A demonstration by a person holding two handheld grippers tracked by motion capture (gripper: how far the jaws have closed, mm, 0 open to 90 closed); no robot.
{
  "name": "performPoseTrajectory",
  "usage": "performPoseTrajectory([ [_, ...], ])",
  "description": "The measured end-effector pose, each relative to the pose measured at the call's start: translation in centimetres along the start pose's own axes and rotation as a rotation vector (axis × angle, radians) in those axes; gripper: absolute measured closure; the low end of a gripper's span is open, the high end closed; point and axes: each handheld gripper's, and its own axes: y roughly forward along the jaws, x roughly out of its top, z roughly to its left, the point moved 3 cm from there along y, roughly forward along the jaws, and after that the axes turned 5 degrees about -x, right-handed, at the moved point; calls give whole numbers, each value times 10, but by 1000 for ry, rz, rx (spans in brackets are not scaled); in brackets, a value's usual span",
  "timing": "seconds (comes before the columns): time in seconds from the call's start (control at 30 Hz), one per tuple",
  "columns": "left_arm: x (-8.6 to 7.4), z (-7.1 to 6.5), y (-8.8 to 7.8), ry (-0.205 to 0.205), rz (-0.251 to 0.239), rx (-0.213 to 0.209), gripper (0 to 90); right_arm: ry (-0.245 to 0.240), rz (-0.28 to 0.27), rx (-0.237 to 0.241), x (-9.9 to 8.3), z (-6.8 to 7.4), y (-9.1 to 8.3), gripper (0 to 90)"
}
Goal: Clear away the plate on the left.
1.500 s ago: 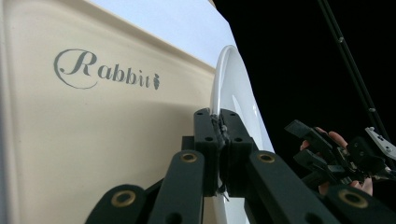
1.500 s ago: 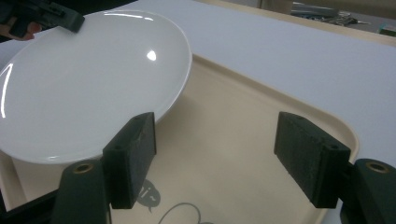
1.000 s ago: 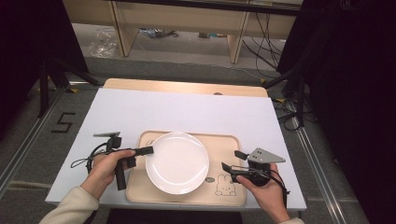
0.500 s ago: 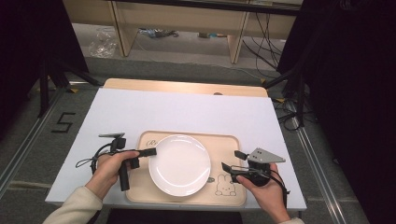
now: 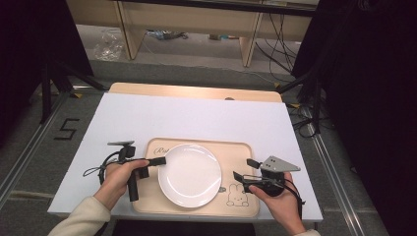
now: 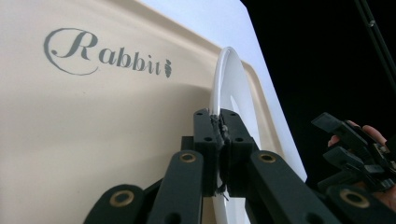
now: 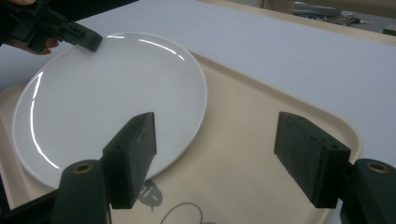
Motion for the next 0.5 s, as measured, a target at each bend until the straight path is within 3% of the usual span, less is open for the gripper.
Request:
performPoseTrajectory([
  [0.07,0,1,0,-8,0,6,857,0,0,1,0,0,0,304],
  [0.17,0,1,0,12,5,21,834,-4,0,1,0,0,0,303],
  [0.23,0,3,0,53,13,21,801,-23,-6,-8,0,-1,1,303],
  [0.33,0,5,-1,131,45,94,737,0,1,-11,-1,0,0,303],
  [0.4,-1,2,-1,138,45,88,725,7,5,-7,0,1,-1,303],
  [0.43,-1,2,0,162,56,90,702,2,0,-11,0,1,-1,303],
  [0.5,-2,0,1,233,57,146,632,5,1,-10,-1,1,-1,303],
])
